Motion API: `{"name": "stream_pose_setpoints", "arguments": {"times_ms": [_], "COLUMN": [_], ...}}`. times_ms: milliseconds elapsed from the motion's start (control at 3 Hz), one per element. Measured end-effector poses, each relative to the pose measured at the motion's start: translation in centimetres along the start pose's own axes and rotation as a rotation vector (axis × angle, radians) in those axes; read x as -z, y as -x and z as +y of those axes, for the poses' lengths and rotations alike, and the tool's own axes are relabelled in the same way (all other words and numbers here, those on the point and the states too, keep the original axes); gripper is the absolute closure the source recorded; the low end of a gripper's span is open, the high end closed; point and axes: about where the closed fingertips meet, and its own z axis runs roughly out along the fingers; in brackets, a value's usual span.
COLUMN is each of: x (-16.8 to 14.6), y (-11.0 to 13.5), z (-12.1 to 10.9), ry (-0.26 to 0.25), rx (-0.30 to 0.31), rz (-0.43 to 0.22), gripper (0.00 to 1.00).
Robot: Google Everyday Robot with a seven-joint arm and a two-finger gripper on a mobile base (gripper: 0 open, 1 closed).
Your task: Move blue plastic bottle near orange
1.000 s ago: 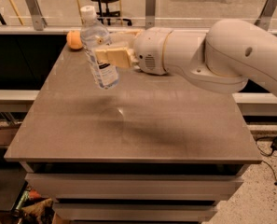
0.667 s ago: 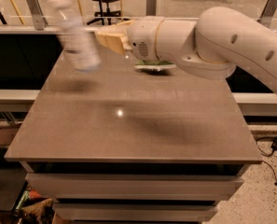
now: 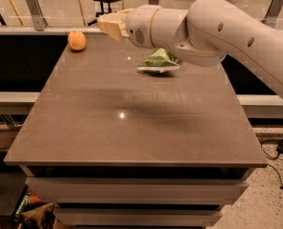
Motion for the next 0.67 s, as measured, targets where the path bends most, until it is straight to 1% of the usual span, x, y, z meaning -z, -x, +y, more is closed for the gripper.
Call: {"name": "stream_pose_setpoints", "arguments": {"times_ms": [333,667], "x": [-0.18,-0.32], "y": [0.12,0.25], "z": [0.20,0.40], "ry": [0.004,0.008], "rx": [0.001,0.003], "rz": [-0.001,-0.002], "gripper": [0.82,0.59]}}
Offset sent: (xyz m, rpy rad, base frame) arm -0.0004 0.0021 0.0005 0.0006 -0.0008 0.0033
